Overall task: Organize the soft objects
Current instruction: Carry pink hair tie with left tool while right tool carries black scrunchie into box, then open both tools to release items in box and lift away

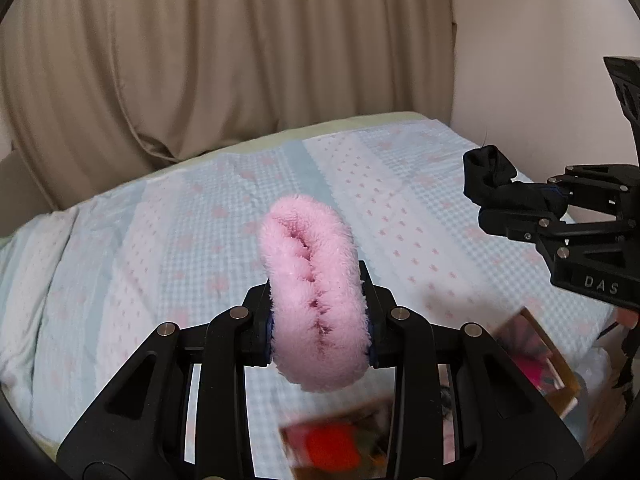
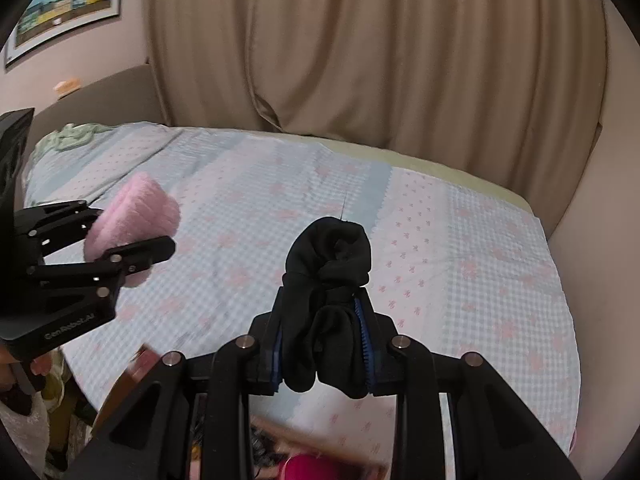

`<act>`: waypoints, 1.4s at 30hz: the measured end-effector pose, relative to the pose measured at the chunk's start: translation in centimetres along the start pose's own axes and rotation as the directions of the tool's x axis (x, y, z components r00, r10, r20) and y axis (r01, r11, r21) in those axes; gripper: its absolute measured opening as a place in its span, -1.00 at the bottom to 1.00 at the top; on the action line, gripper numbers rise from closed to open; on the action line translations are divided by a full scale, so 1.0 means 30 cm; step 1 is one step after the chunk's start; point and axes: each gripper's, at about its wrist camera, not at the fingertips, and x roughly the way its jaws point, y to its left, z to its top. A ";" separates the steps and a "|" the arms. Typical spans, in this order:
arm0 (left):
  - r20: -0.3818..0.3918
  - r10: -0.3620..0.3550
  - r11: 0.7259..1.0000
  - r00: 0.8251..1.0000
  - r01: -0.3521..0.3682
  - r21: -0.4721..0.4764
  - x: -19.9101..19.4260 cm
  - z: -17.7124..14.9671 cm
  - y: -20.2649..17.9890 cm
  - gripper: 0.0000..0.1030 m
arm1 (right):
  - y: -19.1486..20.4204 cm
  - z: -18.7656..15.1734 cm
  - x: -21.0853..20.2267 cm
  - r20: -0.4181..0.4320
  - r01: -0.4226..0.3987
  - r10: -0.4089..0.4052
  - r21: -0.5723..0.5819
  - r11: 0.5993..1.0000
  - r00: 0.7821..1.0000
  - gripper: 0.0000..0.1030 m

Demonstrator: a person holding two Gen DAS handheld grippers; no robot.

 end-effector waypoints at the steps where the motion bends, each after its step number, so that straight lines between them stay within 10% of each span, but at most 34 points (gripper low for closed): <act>1: 0.008 0.001 1.000 1.000 -0.001 -0.006 -0.029 -0.022 -0.010 -0.45 | 0.016 -0.020 -0.023 0.012 0.003 -0.002 -0.010 1.000 1.000 -0.47; 21: -0.147 -0.052 0.968 0.988 0.014 -0.250 -0.137 -0.604 -0.176 -0.45 | 0.220 -0.554 -0.086 -0.069 -0.112 0.126 0.182 0.977 0.990 -0.47; 35: -0.250 -0.051 0.973 0.967 -0.009 -0.231 -0.026 -0.591 -0.167 -0.43 | 0.207 -0.540 0.023 -0.173 -0.105 0.148 0.237 0.966 0.974 -0.47; 36: -0.251 -0.050 0.974 0.967 -0.008 -0.226 -0.024 -0.586 -0.172 -0.35 | 0.204 -0.535 0.028 -0.174 -0.106 0.151 0.240 0.965 0.973 -0.47; 38: -0.259 -0.034 0.975 0.965 -0.024 -0.219 -0.016 -0.582 -0.175 0.62 | 0.199 -0.527 0.035 -0.179 -0.103 0.151 0.248 0.963 0.972 -0.27; 42: -0.274 0.009 0.967 0.962 -0.078 -0.244 -0.006 -0.592 -0.151 1.00 | 0.167 -0.526 0.051 -0.191 -0.097 0.160 0.301 0.949 0.968 0.82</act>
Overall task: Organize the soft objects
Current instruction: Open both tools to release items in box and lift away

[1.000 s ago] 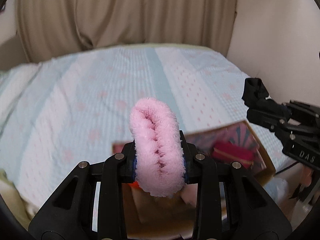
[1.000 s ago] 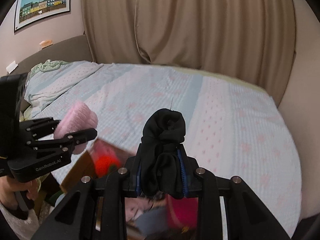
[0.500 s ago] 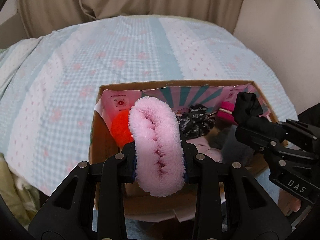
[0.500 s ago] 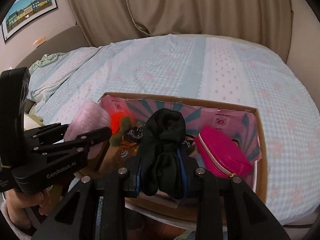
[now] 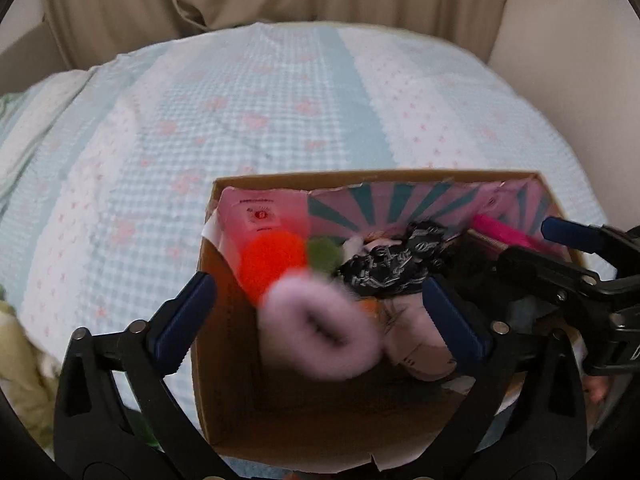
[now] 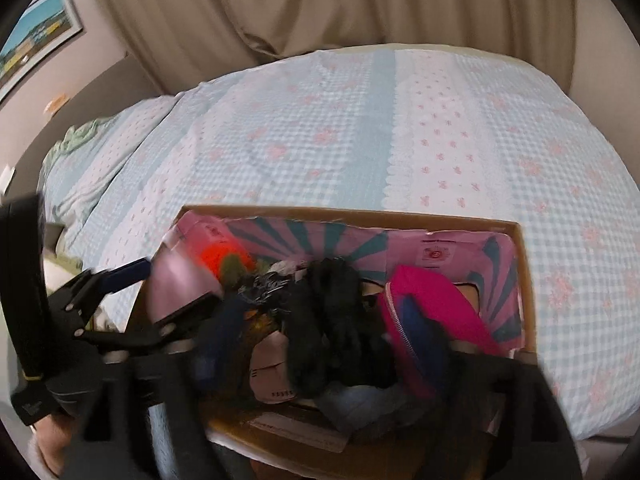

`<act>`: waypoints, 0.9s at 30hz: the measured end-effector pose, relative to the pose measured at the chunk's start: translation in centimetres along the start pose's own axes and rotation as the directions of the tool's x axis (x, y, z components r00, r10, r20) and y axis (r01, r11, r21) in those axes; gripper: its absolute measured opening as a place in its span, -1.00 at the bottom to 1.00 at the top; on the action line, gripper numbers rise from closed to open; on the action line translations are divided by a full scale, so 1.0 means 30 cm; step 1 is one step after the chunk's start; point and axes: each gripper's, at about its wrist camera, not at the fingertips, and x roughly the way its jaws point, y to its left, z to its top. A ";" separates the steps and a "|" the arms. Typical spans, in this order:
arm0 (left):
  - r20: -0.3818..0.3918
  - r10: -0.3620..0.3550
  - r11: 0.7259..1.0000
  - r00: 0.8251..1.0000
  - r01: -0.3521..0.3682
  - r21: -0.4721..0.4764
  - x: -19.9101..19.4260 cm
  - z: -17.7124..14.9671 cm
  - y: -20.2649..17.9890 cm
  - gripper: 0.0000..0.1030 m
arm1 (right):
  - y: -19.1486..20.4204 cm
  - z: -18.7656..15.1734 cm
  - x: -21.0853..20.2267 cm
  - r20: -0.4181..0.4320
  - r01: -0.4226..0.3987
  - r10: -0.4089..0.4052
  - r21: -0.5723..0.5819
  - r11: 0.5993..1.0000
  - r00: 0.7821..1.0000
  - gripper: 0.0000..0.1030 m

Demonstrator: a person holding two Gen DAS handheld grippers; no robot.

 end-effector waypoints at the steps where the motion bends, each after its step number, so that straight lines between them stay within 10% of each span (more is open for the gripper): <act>1: 0.013 -0.016 1.000 1.000 0.016 -0.006 -0.003 -0.003 0.013 1.00 | -0.006 0.002 0.003 0.000 -0.002 0.002 0.007 1.000 1.000 0.96; 16: 0.018 -0.009 1.000 1.000 0.008 0.026 -0.021 -0.007 0.012 1.00 | -0.053 0.003 0.001 0.011 0.036 -0.036 0.031 0.999 0.999 0.96; 27: 0.188 -0.010 1.000 0.982 0.009 0.009 -0.210 0.023 -0.009 1.00 | -0.018 0.014 -0.234 0.213 0.127 -0.123 -0.007 0.992 0.969 0.96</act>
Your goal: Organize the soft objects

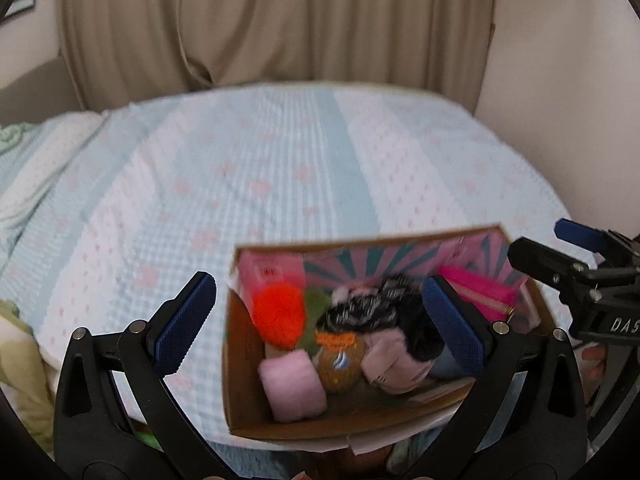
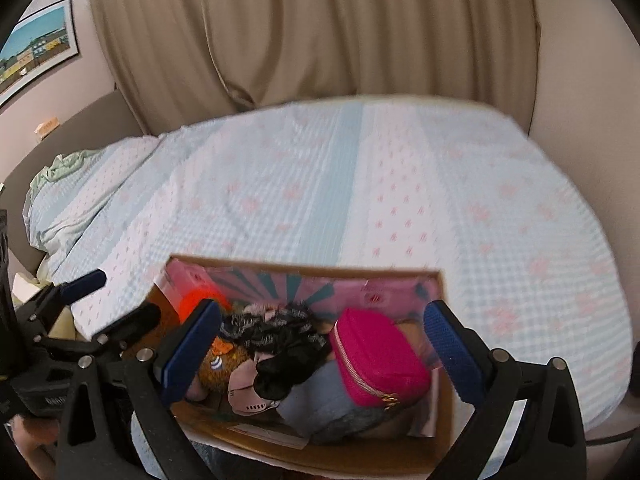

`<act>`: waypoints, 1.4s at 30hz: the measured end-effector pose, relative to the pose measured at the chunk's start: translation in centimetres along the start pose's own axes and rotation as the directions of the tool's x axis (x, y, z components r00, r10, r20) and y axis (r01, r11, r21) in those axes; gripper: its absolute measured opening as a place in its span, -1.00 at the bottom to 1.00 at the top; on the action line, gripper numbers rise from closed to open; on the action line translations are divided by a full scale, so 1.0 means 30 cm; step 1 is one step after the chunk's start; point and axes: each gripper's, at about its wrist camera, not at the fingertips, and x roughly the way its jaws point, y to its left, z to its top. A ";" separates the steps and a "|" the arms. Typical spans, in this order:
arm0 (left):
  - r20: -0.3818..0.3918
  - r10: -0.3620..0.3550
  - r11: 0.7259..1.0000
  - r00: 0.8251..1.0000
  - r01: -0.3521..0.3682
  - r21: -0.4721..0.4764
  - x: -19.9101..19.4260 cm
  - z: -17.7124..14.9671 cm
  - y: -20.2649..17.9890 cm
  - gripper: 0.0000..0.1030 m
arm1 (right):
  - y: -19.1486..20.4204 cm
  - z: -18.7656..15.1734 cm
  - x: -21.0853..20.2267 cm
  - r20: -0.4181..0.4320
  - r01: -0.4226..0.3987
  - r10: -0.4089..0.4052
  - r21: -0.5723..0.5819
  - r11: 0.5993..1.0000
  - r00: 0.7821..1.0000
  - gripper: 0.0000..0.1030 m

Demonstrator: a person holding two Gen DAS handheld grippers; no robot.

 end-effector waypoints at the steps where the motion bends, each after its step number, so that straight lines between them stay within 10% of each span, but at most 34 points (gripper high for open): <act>1: 0.022 0.003 1.000 1.000 -0.003 0.000 -0.022 0.009 -0.003 1.00 | 0.006 0.005 -0.029 0.028 0.018 -0.018 -0.007 1.000 0.999 0.96; 15: 0.389 0.059 0.997 0.920 -0.070 0.013 -0.366 0.069 -0.057 1.00 | 0.022 0.002 -0.370 0.301 0.212 -0.199 -0.009 0.977 0.933 0.96; 42: 0.421 0.069 0.997 0.904 -0.080 0.007 -0.364 0.027 -0.069 1.00 | -0.011 -0.035 -0.377 0.344 0.238 -0.239 0.047 0.970 0.908 0.96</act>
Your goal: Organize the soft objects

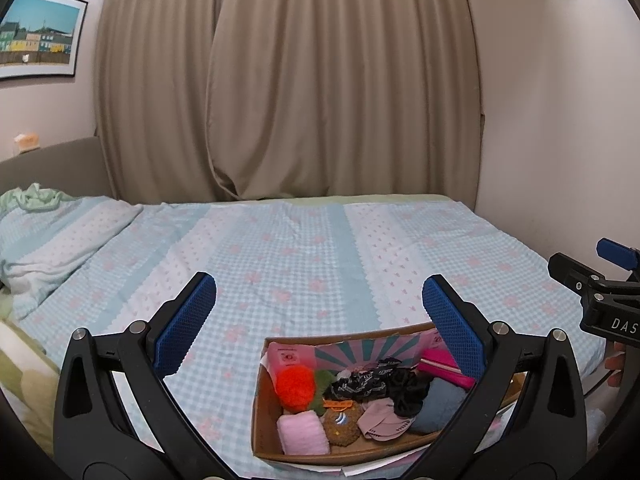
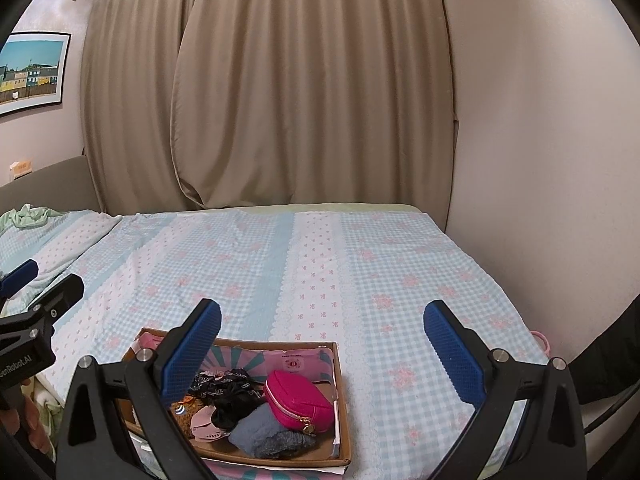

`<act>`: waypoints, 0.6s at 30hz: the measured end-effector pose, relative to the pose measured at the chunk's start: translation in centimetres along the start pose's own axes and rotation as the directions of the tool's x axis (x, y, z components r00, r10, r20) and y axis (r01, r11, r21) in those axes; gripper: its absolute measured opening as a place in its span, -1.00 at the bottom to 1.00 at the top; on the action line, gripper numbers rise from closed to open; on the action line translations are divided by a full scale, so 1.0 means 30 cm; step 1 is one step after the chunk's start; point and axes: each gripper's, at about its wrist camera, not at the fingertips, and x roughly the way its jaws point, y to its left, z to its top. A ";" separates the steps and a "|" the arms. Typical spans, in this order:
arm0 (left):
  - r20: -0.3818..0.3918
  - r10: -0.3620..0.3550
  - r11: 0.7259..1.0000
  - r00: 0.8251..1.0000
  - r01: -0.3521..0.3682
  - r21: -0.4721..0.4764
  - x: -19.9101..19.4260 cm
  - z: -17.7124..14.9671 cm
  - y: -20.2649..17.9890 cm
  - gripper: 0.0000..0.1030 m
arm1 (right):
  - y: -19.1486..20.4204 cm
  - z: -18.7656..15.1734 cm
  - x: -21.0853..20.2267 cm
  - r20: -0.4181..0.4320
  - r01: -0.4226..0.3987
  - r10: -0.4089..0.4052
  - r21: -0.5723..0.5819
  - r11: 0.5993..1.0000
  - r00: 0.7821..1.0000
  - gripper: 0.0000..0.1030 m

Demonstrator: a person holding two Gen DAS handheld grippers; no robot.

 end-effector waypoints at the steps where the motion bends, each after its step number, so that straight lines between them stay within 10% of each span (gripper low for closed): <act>1: 0.000 0.001 1.000 1.000 -0.001 0.002 0.000 -0.001 -0.003 1.00 | 0.001 0.000 0.001 0.000 0.001 -0.001 0.000 1.000 1.000 0.96; 18: 0.003 0.006 1.000 1.000 -0.006 -0.001 0.001 -0.009 -0.005 1.00 | 0.008 0.001 0.007 0.004 0.003 -0.003 0.002 1.000 1.000 0.96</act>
